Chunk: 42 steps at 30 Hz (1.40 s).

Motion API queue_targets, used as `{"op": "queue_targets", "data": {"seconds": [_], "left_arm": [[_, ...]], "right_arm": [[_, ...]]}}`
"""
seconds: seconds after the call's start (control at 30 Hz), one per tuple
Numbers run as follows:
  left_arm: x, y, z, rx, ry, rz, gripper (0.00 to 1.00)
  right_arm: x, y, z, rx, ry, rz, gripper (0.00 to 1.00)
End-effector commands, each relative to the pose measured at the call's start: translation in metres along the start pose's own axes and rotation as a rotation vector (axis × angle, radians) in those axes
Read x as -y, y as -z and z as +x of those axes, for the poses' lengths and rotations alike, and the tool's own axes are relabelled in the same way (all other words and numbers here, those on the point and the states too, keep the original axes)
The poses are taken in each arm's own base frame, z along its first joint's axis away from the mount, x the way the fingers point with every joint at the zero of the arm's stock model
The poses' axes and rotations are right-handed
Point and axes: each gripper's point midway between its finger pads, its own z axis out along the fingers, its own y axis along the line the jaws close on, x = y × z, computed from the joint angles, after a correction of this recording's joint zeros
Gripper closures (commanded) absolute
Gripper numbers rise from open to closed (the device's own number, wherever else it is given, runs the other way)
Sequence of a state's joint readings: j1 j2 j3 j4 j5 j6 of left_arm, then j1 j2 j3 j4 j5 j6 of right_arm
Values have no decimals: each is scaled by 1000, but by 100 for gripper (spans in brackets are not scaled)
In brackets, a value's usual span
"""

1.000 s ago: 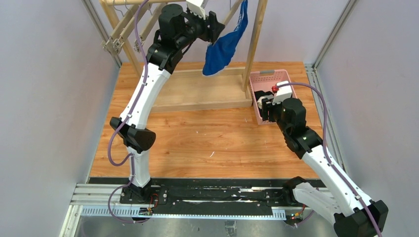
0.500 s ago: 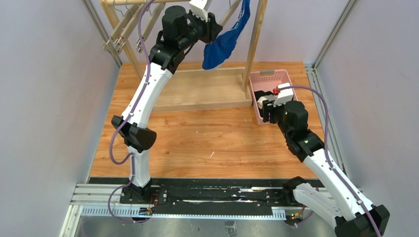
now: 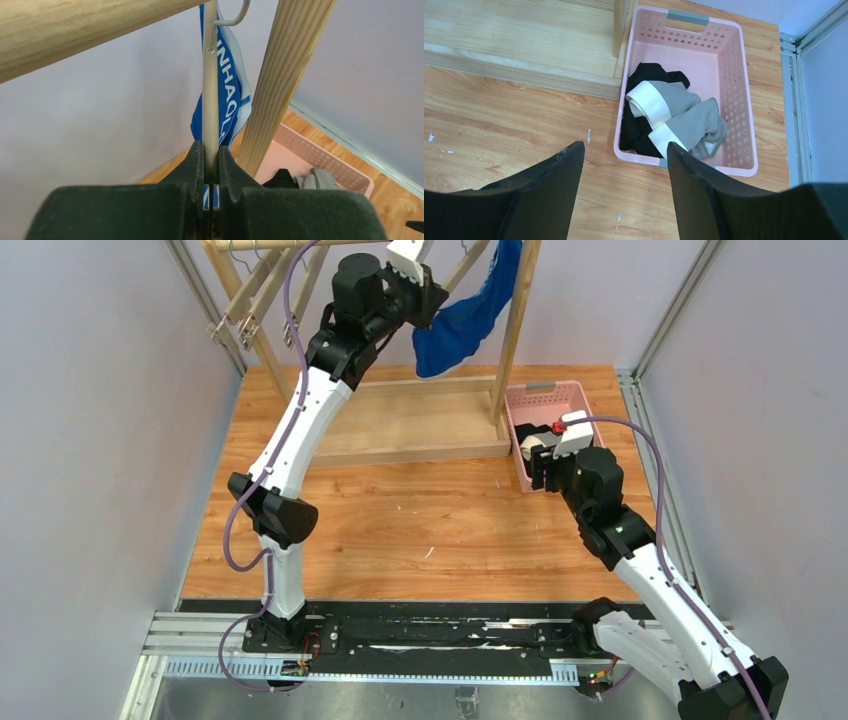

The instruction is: Remove the underwear clipped to the hanger

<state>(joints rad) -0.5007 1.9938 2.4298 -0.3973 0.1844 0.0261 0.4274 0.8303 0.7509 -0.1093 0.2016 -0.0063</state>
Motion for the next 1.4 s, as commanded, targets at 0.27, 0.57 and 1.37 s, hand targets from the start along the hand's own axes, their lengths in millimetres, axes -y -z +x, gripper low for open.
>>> {"op": "queue_targets", "data": {"seconds": [0.27, 0.57, 1.37], "left_arm": [[-18, 36, -55, 139, -69, -136, 100], [-23, 55, -63, 153, -105, -178, 100], [-25, 134, -24, 67, -223, -243, 100]], "right_arm": [[-10, -7, 4, 4, 14, -32, 37], [-15, -12, 8, -6, 12, -47, 38], [-28, -30, 12, -27, -2, -91, 38]]}}
